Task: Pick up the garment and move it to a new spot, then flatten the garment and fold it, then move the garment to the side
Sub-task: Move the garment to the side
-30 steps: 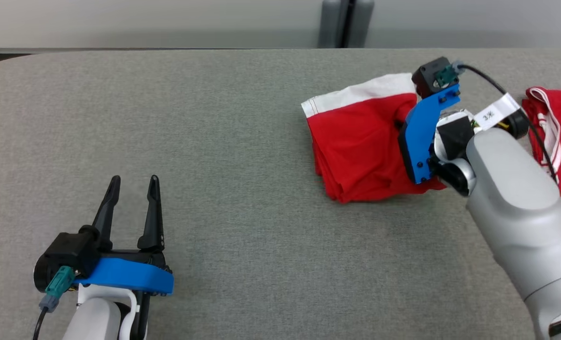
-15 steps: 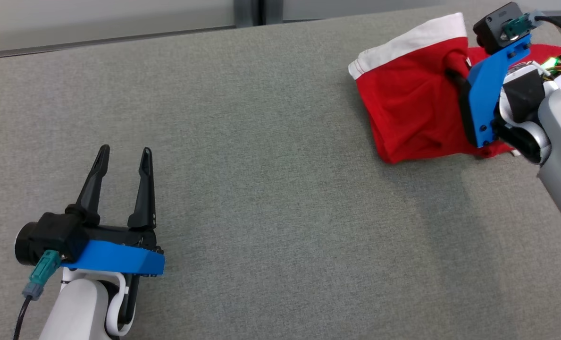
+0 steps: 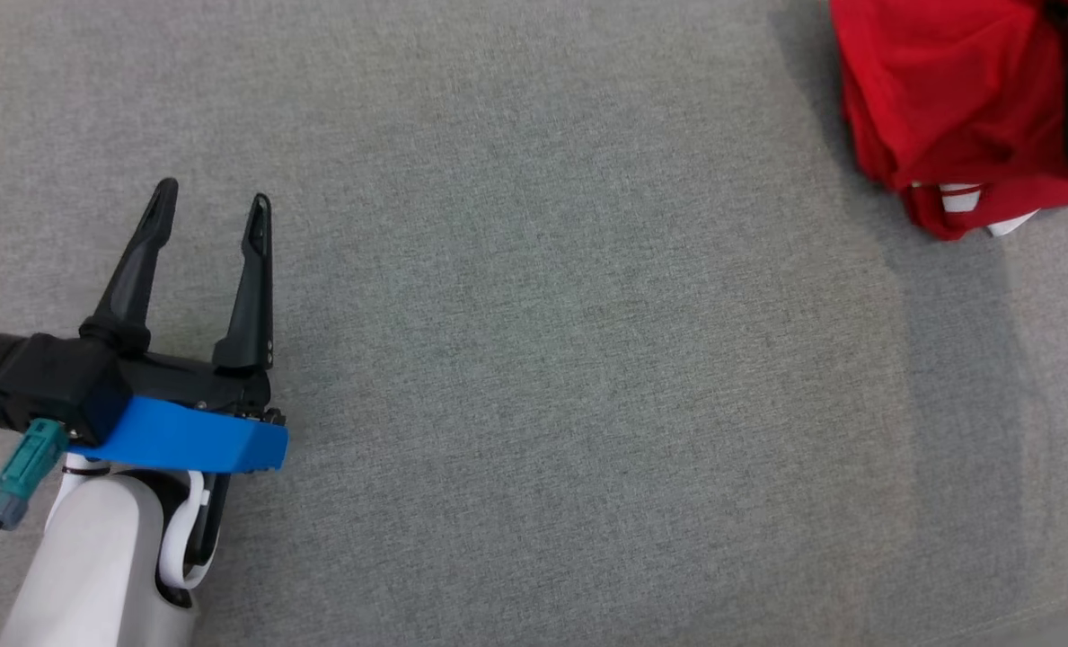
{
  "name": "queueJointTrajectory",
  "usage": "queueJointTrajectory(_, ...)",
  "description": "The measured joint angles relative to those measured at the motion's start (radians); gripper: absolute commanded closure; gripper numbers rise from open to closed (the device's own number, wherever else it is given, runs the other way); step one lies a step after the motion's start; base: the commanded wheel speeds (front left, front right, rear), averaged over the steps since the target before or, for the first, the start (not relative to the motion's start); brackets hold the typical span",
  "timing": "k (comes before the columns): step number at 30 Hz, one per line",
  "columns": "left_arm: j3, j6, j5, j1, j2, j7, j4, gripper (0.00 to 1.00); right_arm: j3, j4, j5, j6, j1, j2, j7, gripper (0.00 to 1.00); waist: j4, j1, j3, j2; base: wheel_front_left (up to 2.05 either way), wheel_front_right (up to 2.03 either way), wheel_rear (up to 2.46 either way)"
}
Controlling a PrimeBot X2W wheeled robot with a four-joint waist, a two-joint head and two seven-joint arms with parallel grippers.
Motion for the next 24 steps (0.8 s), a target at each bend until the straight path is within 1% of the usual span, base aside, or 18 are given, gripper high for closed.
queueJointTrajectory(4,-0.002,0.008,0.008,-0.016,0.012,0.025,-0.05,0.0,-0.016,0.032,-0.061,0.0,-0.024,-0.038,-0.054,1.0,-0.009,0.0,0.056,0.0,0.0,0.0,0.0)
queueJointTrajectory(8,-0.002,0.011,0.009,-0.029,0.021,0.04,-0.086,0.0,-0.015,0.068,-0.173,0.0,-0.051,-0.079,-0.117,1.0,-0.014,0.0001,0.103,0.0,0.0,0.0,0.0)
queueJointTrajectory(15,0.004,0.018,0.007,-0.03,0.035,0.051,-0.109,0.0,-0.097,0.131,-0.313,0.0,-0.062,-0.054,-0.208,1.0,-0.022,0.0001,0.127,0.0,0.0,0.0,0.0)
queueJointTrajectory(19,0.0,0.021,0.006,-0.029,0.034,0.052,-0.108,0.0,-0.169,0.195,-0.398,0.0,-0.074,-0.04,-0.208,1.0,-0.019,0.0,0.12,0.0,0.0,0.0,0.0)
queueJointTrajectory(20,-0.003,0.021,0.005,-0.029,0.033,0.051,-0.105,0.0,-0.188,0.211,-0.407,0.0,-0.074,-0.032,-0.207,0.18,-0.018,0.0,0.117,0.0,0.0,0.0,0.0)
queueJointTrajectory(21,-0.007,0.021,0.003,-0.028,0.03,0.05,-0.102,0.0,-0.207,0.222,-0.416,0.0,-0.072,-0.021,-0.208,0.0,-0.015,0.0,0.112,0.0,0.0,0.0,0.0)
queueJointTrajectory(24,-0.014,0.021,-0.002,-0.026,0.024,0.043,-0.088,0.0,-0.245,0.249,-0.453,0.0,-0.063,0.008,-0.218,0.0,-0.006,0.0,0.097,0.0,0.0,0.0,0.0)
